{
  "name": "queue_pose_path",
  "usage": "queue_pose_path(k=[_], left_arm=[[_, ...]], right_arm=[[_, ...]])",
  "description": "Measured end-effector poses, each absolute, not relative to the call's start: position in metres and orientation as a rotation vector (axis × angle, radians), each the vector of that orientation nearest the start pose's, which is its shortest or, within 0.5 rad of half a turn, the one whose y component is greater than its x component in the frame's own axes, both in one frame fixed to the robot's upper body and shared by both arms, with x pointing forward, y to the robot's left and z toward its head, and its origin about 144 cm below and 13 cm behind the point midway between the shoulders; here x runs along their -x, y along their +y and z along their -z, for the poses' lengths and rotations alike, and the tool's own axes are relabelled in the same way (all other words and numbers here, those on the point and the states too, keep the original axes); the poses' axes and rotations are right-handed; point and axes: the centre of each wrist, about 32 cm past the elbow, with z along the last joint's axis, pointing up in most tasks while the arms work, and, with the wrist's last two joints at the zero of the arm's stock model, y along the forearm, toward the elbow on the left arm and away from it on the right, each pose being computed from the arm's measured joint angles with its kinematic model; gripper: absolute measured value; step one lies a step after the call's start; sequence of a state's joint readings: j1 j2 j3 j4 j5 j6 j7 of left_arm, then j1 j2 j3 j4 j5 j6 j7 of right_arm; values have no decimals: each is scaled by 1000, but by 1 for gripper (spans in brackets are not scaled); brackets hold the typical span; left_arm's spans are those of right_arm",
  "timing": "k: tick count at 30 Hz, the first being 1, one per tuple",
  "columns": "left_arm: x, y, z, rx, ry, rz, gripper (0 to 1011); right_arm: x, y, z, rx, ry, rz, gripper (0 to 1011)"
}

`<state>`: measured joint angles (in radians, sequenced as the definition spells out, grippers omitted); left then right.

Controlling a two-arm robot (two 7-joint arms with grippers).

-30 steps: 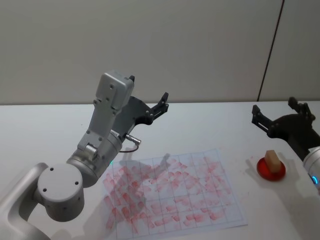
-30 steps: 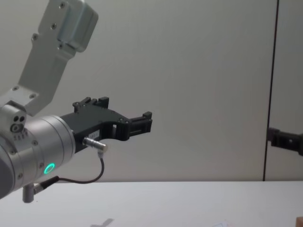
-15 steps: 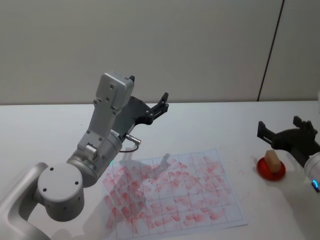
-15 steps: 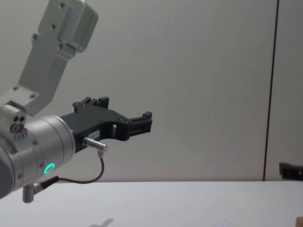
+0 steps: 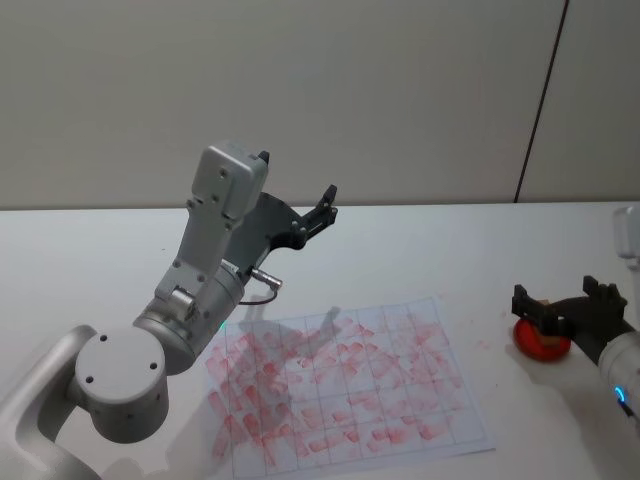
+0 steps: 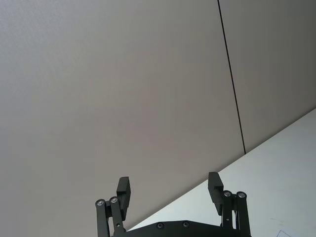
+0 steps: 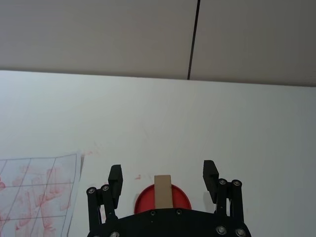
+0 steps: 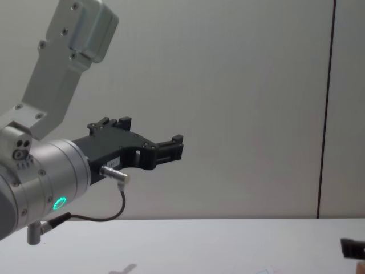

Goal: Use the one hand to pick up the stamp and affix it onto the A4 paper.

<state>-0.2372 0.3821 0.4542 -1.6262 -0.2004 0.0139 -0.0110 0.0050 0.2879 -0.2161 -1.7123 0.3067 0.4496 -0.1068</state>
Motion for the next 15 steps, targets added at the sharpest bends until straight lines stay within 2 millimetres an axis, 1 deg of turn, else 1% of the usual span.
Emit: queue_pose_path(k=[9, 13, 15], left_arm=[[-492, 198, -1204, -61, -268, -1124, 1001], [-492, 198, -1204, -61, -268, -1124, 1002], [-492, 198, -1204, -61, -268, -1124, 1001]], right_arm=[[-450, -228, -1164, 364, 276, 1411, 998], [-451, -226, -1160, 378, 281, 1411, 940], [-452, -225, -1157, 386, 284, 1409, 879]])
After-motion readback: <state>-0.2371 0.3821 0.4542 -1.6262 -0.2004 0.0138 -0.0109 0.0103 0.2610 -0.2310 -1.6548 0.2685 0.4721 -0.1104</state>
